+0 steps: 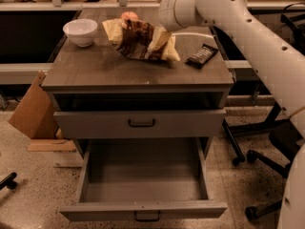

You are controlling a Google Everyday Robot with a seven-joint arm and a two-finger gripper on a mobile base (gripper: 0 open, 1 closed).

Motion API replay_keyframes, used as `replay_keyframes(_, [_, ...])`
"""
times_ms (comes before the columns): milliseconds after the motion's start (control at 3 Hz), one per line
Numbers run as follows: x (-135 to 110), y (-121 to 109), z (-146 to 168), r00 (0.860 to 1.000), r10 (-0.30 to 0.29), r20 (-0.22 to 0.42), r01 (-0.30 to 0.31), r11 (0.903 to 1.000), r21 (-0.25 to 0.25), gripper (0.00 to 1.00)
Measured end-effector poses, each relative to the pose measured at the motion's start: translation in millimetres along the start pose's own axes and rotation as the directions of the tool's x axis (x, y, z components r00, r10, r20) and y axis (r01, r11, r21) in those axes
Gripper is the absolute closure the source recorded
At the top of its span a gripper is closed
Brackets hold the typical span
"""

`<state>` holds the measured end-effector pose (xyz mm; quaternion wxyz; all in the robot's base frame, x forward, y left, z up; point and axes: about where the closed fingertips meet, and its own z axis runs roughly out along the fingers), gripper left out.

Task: Pick brown chip bag from middle drawer and place on counter

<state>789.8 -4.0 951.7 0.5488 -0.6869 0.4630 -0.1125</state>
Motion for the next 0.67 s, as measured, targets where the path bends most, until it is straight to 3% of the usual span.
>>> replay_keyframes(667, [-6,-19,-73,0.999,0.020,0.035,-0.020,0.9998,0.004,0.00])
